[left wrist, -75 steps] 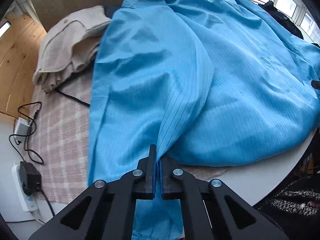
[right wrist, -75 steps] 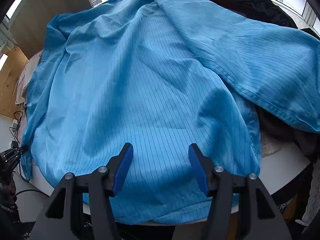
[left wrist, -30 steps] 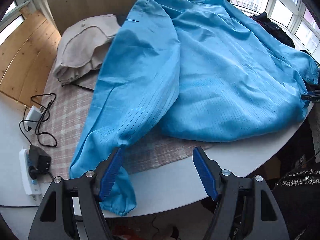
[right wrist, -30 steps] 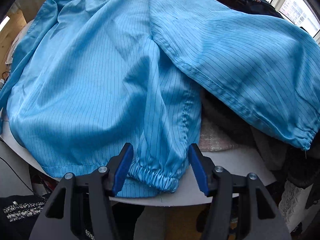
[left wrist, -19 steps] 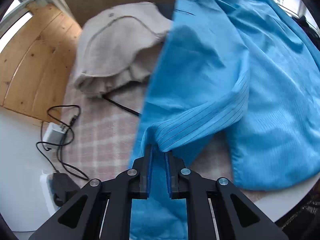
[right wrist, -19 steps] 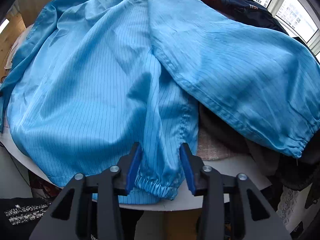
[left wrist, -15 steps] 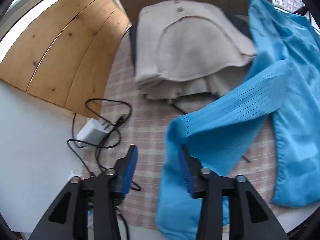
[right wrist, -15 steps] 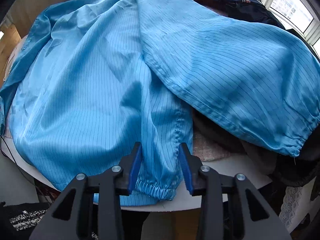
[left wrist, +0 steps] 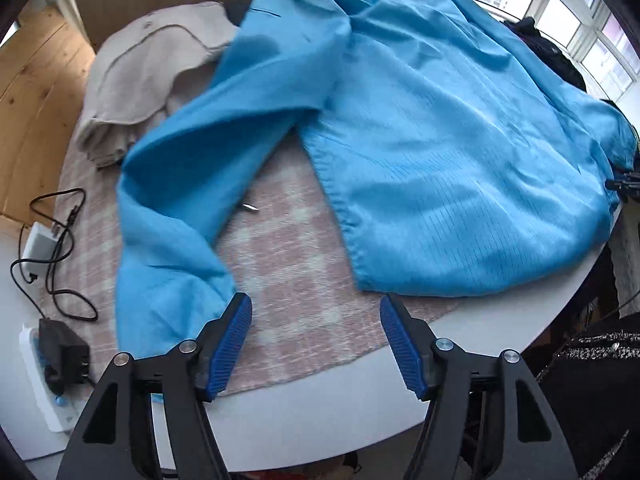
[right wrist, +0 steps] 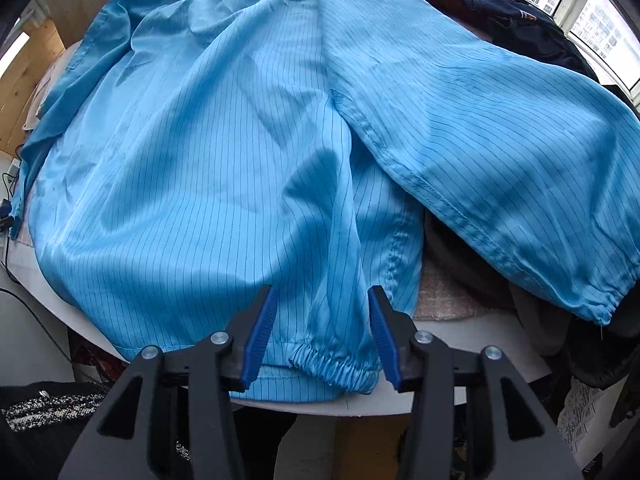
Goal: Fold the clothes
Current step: 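Grasp the coat hem with the left gripper while the right gripper grasps the sleeve cuff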
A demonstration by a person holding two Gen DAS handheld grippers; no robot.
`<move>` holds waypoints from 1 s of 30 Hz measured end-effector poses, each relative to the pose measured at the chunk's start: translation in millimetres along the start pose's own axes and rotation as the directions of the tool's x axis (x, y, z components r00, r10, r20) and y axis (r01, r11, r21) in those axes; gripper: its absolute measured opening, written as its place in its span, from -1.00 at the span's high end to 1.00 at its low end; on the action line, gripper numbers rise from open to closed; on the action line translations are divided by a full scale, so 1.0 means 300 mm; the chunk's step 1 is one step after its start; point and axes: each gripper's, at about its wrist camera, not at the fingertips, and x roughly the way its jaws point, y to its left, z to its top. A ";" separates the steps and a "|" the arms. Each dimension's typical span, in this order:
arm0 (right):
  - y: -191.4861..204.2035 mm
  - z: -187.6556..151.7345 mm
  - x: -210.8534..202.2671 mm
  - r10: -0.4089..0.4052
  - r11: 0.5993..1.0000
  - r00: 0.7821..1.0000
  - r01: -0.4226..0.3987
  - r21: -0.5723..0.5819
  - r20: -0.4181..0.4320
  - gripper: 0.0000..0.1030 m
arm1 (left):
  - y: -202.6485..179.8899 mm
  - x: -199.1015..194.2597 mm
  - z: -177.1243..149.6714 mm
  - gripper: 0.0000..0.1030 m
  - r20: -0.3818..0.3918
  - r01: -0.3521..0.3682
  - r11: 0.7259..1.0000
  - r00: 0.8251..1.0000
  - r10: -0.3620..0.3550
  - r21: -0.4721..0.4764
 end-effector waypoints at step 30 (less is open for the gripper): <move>-0.210 -0.017 -0.267 0.426 0.840 0.812 -0.518 0.159 0.399 0.85 | -0.100 -0.316 0.233 0.90 0.062 0.015 0.998 0.998 -0.019 0.060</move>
